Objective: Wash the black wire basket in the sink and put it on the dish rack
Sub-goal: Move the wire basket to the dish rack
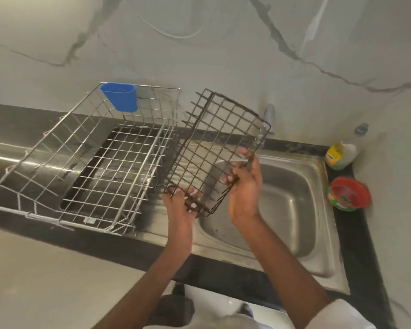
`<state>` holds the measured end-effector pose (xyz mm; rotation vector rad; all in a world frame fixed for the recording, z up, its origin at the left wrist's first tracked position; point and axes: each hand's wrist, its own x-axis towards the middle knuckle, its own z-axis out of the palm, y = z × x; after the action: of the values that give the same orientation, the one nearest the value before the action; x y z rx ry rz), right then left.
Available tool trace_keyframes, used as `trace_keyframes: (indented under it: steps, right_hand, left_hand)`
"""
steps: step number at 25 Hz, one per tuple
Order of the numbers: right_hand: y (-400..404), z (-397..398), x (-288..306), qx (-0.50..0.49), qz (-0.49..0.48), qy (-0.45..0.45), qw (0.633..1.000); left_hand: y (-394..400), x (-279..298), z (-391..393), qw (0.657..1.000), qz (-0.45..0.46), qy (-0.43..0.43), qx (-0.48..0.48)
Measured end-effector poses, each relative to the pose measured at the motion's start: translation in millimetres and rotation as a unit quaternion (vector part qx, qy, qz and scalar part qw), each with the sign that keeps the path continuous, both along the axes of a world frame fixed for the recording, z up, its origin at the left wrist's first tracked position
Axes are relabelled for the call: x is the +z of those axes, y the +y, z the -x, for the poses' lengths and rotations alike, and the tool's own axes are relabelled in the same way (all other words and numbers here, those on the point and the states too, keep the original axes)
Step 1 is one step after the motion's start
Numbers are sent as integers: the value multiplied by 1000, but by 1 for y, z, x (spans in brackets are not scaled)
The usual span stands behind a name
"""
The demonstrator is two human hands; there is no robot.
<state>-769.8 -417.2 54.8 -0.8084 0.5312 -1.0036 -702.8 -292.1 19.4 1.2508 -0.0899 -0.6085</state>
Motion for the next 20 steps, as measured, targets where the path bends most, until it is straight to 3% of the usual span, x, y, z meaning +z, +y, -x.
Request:
trace_keyframes:
  steps: [3, 6, 9, 13, 15, 18, 20]
  right_hand:
    - [3, -49, 28, 1, -45, -51, 998]
    - [1, -95, 64, 31, -98, -79, 992]
    - [0, -144, 93, 92, -131, -48, 986]
    - [25, -246, 97, 182, -110, 66, 975]
    - [42, -289, 87, 211, -116, 108, 965]
    - [62, -327, 62, 200, -138, 129, 962]
    - [77, -342, 41, 187, -78, 215, 955]
  left_hand:
    - [18, 29, -33, 998, 33, -49, -13]
    - [54, 74, -94, 985, 47, -160, -30]
    - [79, 132, -181, 983, 20, -182, -4]
    - [98, 181, -299, 958, -73, -207, -185]
    - [104, 175, -344, 942, -144, -203, -227]
    - [110, 138, -394, 942, -167, -165, -240]
    - [111, 104, -413, 940, -184, -132, -254]
